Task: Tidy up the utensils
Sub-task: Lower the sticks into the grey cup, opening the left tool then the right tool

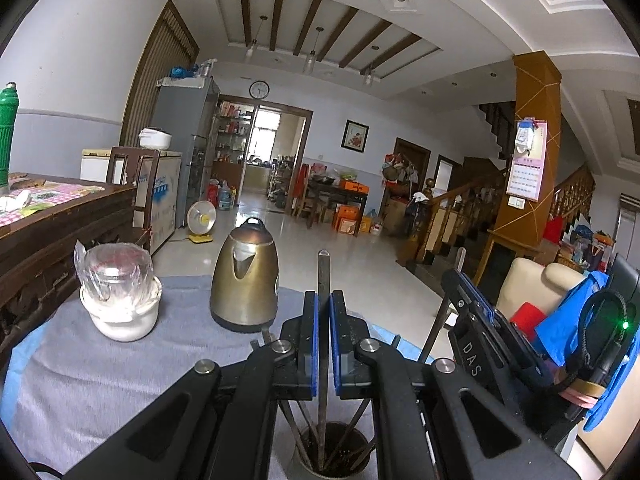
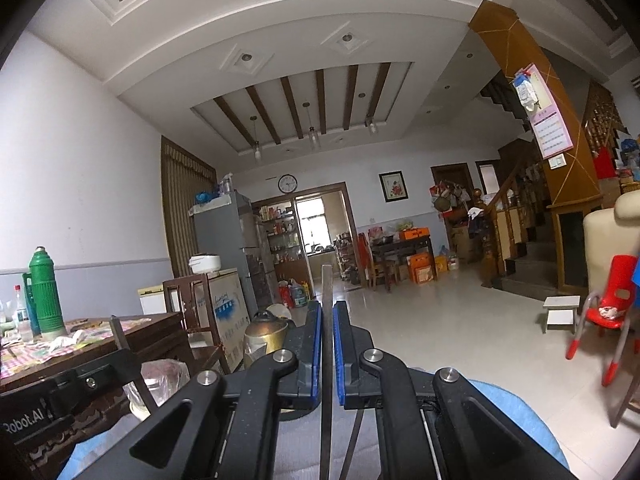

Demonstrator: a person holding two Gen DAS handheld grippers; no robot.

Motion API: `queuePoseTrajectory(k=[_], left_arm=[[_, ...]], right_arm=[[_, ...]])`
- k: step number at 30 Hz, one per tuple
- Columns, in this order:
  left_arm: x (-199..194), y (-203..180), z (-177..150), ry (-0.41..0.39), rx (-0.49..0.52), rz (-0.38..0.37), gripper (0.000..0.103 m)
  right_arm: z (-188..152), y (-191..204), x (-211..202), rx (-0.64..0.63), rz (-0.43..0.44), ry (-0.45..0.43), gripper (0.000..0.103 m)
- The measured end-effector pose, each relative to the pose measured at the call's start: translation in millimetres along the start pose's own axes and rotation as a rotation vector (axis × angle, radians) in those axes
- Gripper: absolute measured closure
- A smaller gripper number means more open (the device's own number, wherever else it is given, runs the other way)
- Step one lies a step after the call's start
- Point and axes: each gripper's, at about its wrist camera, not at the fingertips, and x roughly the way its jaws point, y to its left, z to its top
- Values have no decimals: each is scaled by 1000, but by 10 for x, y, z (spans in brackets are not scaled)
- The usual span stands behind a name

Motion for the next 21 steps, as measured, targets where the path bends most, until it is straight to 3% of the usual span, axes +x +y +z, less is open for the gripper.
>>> queuePoseTrajectory(k=[10,21], left_arm=[[-8,-85,-108,52,13,11,97],[-10,-97,-191,114,47,71,97]], right_arm=[[-86,-142,-179,-42,33,63,96],[-153,-207,-335,-36,49,93,96]])
